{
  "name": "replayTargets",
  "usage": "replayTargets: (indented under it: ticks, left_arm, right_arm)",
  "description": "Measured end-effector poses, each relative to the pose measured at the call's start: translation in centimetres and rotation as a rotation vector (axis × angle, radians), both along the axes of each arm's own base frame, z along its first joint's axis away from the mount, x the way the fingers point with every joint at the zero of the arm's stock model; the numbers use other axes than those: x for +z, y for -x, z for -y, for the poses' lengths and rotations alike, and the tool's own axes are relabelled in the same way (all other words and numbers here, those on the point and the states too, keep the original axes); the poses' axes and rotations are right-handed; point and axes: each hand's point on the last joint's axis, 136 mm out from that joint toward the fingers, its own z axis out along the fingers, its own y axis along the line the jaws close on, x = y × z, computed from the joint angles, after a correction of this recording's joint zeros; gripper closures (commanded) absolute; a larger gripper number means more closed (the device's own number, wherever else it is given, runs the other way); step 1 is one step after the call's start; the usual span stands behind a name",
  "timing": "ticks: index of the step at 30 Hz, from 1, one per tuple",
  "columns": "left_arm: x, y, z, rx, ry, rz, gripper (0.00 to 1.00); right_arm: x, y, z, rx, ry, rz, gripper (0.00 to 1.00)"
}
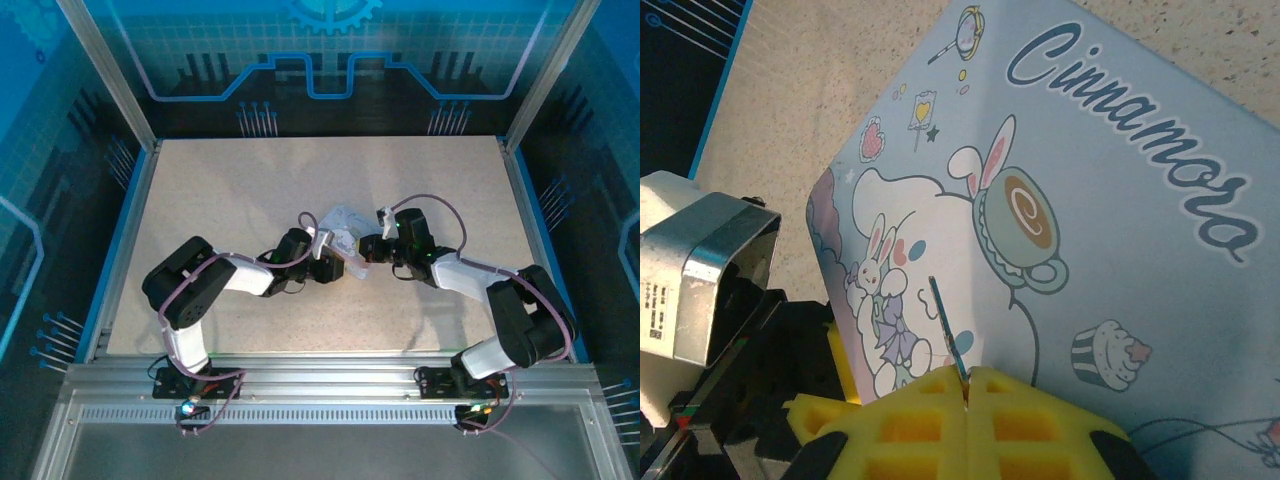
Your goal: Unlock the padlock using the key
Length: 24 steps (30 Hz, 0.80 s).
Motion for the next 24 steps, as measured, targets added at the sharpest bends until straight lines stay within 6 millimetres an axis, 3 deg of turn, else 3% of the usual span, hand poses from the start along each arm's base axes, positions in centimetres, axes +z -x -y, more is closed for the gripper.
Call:
replayTargets:
  ticks: [9, 24]
  left_arm:
    - [-0.06, -0.3, 0.34, 0.045, 0.043, -0.036, 0.64]
    - [0.0, -0.48, 0.54, 0.09, 0.075, -0.073, 0.73]
  right_arm:
    - [-0.01, -0.22, 0.22, -0.014, 0.01, 0.007, 1.0]
    - [0.09, -0.39, 0.43, -0.026, 0.018, 0.015, 1.0]
